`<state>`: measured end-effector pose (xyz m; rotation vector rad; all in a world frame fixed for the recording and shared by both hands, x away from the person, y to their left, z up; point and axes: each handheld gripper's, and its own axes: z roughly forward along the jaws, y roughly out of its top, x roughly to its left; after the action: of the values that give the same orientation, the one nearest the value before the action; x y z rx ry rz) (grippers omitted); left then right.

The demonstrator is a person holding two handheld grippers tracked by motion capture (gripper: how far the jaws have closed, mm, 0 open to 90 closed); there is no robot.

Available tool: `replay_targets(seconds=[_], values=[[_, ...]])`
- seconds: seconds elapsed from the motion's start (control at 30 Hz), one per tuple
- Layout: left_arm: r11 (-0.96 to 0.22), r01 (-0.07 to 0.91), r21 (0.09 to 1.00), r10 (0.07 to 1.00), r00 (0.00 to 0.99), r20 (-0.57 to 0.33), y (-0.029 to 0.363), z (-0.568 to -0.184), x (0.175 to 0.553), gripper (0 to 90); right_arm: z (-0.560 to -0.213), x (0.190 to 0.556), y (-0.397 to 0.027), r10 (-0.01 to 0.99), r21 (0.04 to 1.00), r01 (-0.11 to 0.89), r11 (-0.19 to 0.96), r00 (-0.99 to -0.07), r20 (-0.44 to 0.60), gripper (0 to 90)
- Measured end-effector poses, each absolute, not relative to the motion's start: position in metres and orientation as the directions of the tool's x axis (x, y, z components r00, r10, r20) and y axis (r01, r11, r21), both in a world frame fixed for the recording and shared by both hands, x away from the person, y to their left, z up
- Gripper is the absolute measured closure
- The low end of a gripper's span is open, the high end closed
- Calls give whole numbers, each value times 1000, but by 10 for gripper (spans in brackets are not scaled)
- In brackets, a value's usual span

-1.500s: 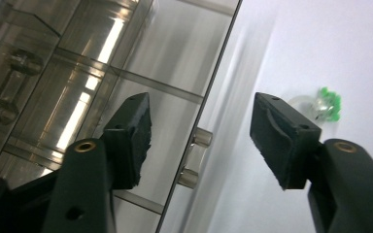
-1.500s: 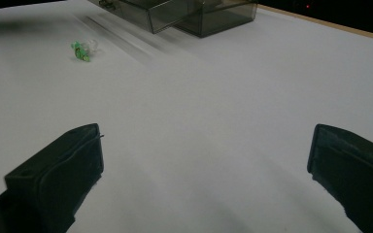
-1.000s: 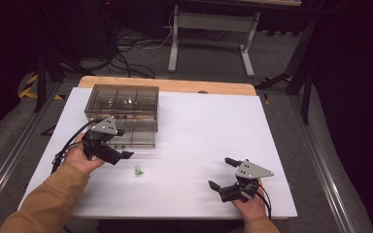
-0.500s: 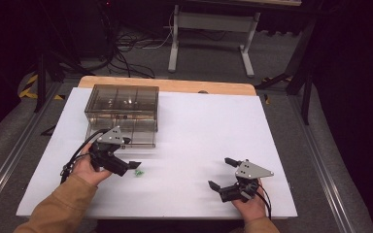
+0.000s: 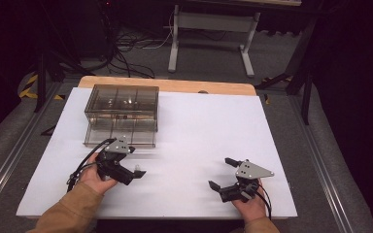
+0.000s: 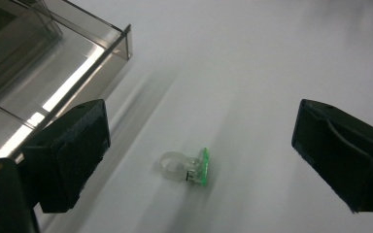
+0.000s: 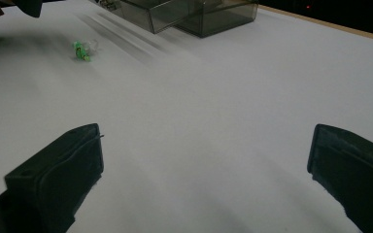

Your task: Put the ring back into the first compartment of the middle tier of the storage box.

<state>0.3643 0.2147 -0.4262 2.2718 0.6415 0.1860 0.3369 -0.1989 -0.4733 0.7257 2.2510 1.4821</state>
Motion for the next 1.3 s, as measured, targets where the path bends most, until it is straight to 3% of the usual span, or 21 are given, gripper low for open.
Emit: replay_targets(seconds=[0.83, 1.17, 1.3], values=[[-658, 418, 626, 510, 859, -38, 205, -459, 358, 81, -473, 336, -198, 585, 921, 222, 321, -811, -8, 1], [-662, 415, 624, 522, 853, -12, 207, -460, 357, 172, -474, 336, -198, 580, 921, 217, 324, -815, -12, 1], [-666, 410, 623, 529, 848, 6, 207, -459, 356, 279, -474, 336, -198, 580, 920, 219, 326, -815, -12, 1]])
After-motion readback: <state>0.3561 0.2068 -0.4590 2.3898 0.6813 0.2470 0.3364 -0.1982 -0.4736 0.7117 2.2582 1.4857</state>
